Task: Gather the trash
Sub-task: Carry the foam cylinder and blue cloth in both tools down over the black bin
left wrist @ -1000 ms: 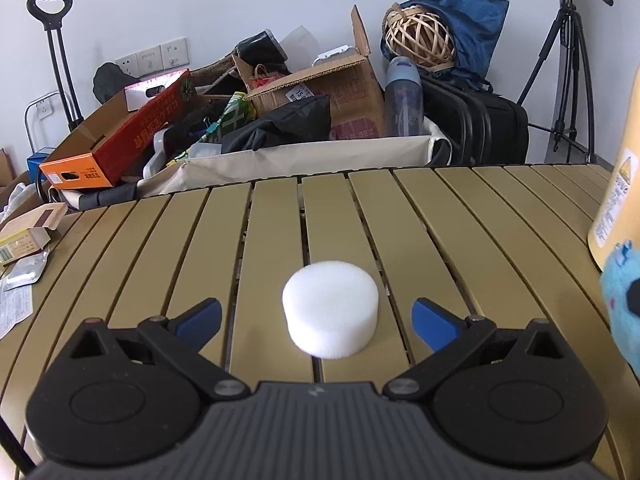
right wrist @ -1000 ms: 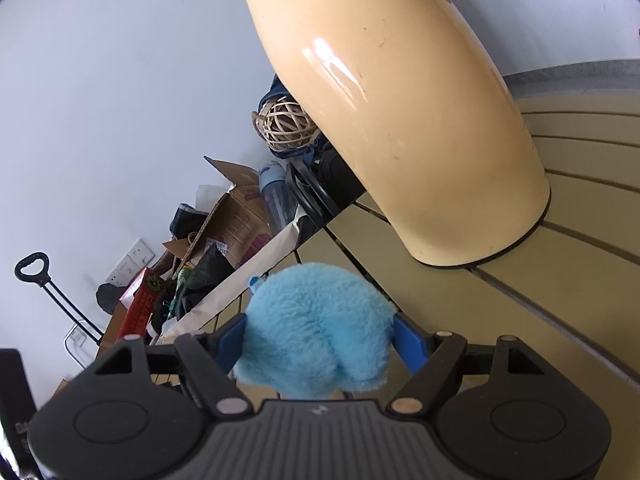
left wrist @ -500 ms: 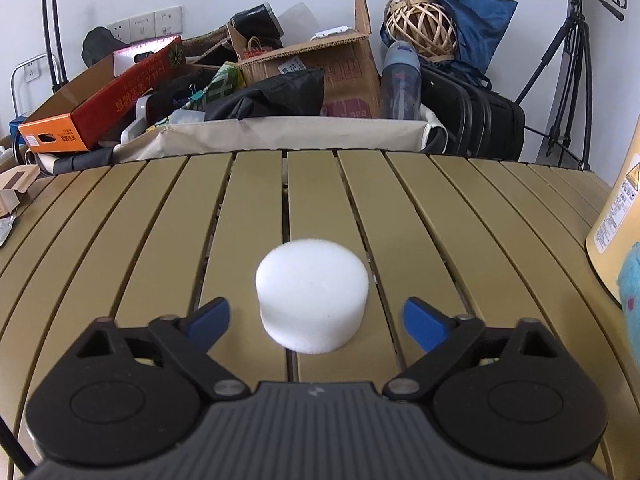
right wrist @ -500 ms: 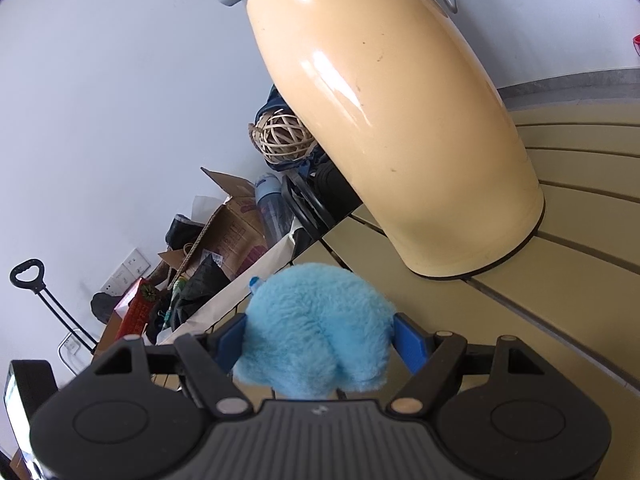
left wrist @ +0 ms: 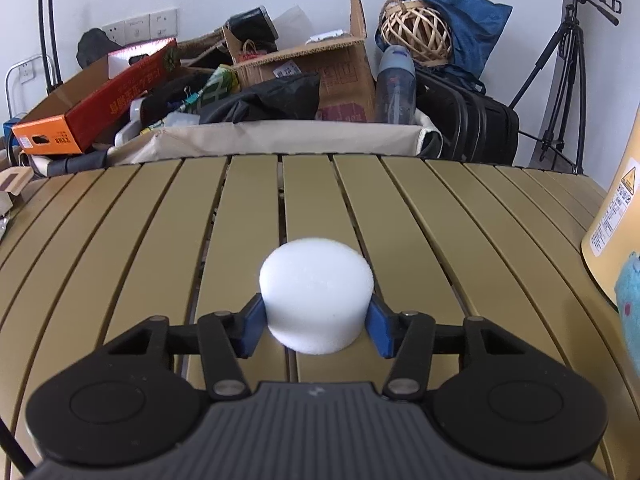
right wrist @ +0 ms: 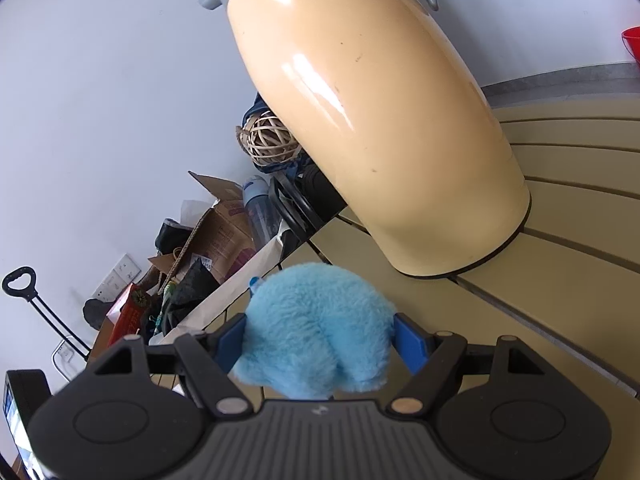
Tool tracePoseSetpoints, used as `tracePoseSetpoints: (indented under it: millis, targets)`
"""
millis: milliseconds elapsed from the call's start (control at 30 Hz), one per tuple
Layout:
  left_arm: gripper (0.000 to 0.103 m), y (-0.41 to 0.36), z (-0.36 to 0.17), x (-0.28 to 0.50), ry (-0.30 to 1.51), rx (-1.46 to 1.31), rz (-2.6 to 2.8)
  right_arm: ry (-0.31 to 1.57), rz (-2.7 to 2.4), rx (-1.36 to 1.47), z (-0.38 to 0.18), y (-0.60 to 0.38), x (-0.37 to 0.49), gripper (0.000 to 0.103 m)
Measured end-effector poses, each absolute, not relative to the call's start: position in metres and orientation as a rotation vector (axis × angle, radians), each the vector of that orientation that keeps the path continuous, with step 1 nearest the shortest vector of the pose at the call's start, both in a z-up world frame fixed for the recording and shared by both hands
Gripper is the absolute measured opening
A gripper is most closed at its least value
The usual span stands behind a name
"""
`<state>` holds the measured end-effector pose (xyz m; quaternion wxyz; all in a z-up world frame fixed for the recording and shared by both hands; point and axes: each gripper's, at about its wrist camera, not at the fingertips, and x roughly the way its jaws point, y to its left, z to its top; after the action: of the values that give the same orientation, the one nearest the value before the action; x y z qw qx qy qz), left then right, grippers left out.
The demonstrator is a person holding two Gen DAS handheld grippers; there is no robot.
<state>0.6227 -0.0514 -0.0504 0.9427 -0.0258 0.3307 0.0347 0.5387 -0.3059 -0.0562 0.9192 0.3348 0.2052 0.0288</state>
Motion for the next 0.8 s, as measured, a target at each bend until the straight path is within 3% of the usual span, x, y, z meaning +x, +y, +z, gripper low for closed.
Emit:
tracePoseSetpoints:
  millis: [800]
  targets:
    - [0.054, -0.043, 0.01, 0.526, 0.566, -0.018, 0.11, 0.467, 0.137, 0.556, -0.028, -0.279, 0.503, 0.077]
